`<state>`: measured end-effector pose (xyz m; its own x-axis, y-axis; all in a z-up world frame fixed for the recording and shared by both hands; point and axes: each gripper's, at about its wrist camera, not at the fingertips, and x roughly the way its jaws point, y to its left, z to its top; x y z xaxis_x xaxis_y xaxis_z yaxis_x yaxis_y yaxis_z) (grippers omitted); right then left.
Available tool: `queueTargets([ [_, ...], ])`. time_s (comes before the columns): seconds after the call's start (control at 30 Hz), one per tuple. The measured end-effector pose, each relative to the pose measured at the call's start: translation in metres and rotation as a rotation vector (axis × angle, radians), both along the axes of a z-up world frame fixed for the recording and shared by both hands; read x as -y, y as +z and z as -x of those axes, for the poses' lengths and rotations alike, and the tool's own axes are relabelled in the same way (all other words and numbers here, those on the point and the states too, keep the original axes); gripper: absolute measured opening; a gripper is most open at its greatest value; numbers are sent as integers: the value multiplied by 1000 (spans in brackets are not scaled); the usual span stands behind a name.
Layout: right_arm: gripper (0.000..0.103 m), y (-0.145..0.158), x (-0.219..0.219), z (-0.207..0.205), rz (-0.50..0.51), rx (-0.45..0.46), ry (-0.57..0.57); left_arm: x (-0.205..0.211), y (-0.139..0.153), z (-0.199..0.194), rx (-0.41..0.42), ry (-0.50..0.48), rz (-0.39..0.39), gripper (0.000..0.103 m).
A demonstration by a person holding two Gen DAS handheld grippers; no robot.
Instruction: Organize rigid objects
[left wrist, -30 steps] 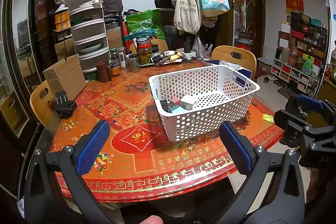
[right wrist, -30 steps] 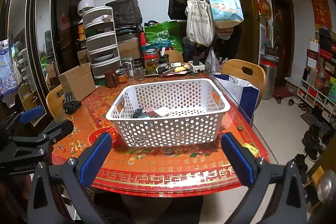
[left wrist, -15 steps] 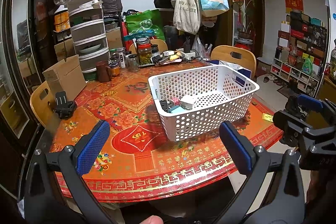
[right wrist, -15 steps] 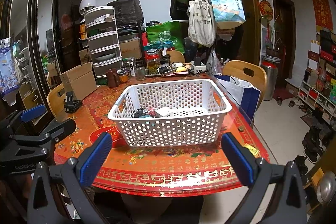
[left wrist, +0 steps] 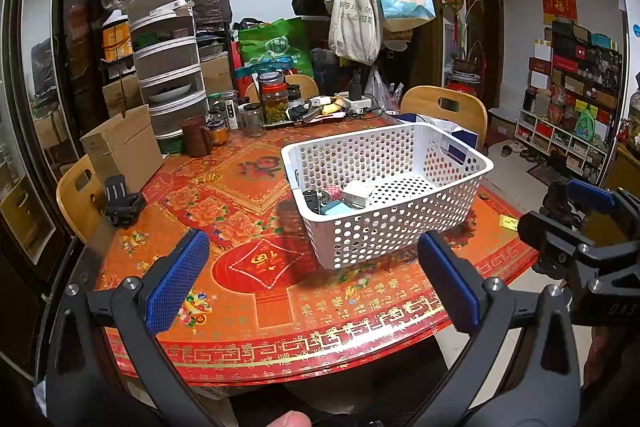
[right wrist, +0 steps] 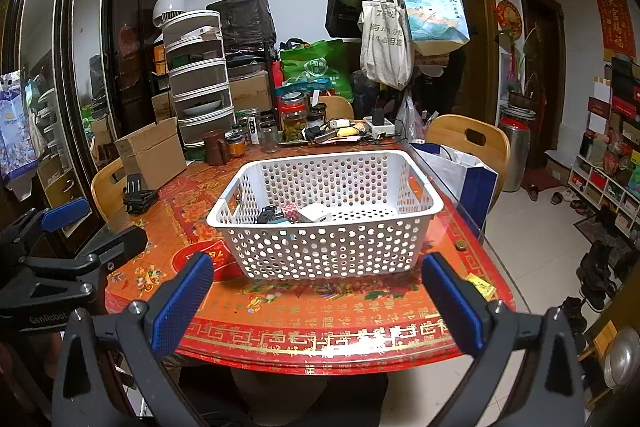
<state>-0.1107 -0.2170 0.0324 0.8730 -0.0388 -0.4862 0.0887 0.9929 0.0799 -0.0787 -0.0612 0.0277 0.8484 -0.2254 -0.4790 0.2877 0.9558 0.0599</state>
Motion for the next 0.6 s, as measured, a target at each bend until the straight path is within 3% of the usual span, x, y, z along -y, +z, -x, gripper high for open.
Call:
queueTargets([
  [0.6,103,0,0,0,1,-1,1,-1,-4,1,0,-10,-12,103],
])
